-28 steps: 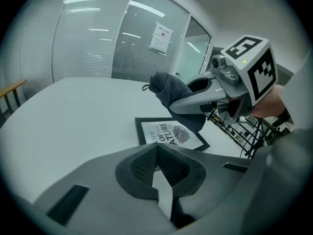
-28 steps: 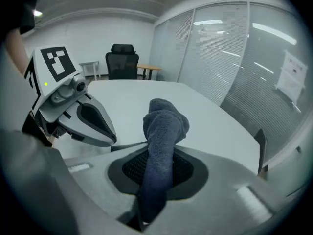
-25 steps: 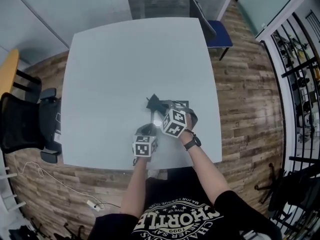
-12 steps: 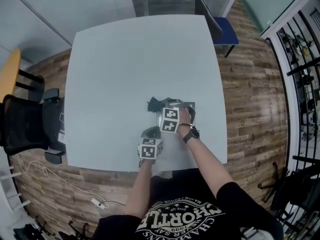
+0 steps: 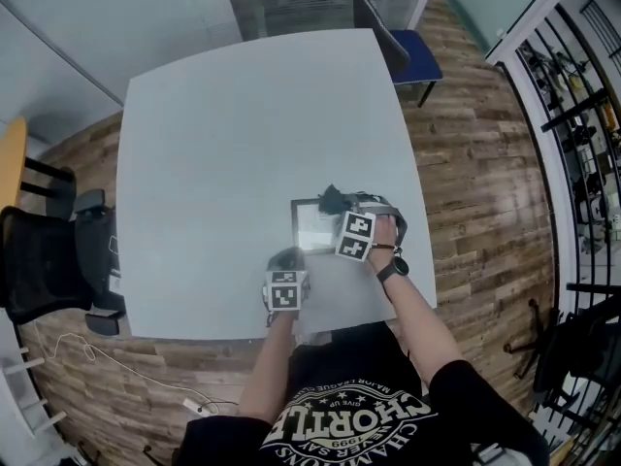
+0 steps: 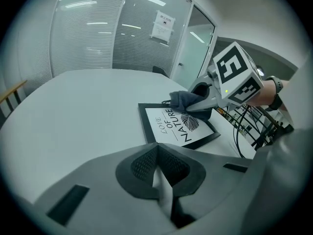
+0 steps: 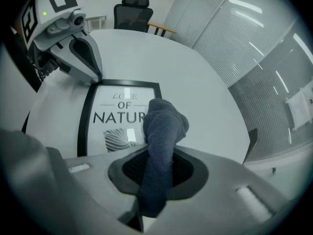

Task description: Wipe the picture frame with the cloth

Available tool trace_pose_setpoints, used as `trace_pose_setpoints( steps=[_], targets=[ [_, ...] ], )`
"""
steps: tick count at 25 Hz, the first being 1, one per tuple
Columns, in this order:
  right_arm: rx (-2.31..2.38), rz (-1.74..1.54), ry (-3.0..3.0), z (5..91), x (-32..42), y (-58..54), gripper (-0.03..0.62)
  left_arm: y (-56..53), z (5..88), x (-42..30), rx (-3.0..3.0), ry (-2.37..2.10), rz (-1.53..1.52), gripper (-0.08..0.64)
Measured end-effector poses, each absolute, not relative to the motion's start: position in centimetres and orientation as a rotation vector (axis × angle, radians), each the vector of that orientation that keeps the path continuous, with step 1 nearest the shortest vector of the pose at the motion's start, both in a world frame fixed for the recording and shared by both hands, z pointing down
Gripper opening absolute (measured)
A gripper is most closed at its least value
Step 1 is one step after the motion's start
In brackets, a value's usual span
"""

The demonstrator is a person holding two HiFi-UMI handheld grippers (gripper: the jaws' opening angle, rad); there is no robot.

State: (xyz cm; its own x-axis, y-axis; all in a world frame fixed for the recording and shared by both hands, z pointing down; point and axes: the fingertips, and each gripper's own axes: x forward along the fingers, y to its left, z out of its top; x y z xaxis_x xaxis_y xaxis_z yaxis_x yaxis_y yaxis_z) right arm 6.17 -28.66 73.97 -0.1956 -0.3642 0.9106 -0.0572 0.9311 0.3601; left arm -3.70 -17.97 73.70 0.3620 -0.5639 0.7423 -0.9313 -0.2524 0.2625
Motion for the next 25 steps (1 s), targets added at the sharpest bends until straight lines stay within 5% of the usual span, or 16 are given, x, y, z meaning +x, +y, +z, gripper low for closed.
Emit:
trace_pose_setpoints(
  steps=[9, 19, 25],
  targets=[
    [0.459, -0.195, -1.731, 73.6, 10.4, -29.1, 0.068, -17.9, 73.5, -3.6, 1.938, -1.277, 0.657, -0.003],
    [0.228, -0.281, -1.965, 71.9, -4.2, -25.8, 0.069, -18.1, 74.3, -4.3, 1.954, -1.285, 0.644, -0.003],
    [0.144, -0.312, -1.948, 73.8, -6.8, -25.3, 0.067, -18.3, 74.3, -4.4, 1.952, -1.271, 0.621, -0.003]
  ],
)
